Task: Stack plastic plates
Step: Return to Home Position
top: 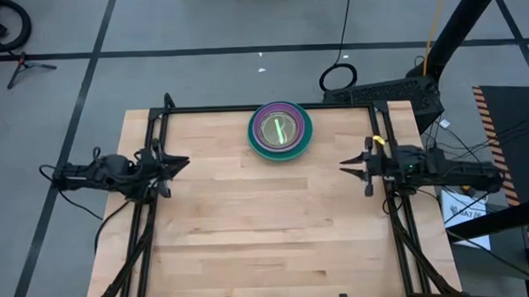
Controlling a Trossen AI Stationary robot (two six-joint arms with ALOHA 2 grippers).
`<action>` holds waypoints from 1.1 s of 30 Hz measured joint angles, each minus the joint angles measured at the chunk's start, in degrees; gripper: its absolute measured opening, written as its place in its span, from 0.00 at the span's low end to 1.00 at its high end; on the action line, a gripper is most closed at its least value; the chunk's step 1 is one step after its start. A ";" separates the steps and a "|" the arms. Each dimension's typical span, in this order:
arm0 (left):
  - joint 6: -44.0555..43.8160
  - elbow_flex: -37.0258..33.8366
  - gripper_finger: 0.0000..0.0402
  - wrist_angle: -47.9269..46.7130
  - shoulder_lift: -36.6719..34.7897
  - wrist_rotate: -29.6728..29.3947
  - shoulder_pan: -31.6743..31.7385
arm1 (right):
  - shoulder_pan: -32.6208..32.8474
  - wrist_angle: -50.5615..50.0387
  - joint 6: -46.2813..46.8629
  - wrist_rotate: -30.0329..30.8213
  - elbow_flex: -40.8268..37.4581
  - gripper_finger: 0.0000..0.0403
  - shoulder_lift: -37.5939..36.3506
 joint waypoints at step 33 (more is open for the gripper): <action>-8.32 -10.36 0.14 9.60 1.92 -4.85 2.03 | 0.00 17.81 2.66 -6.12 -14.04 0.19 -4.97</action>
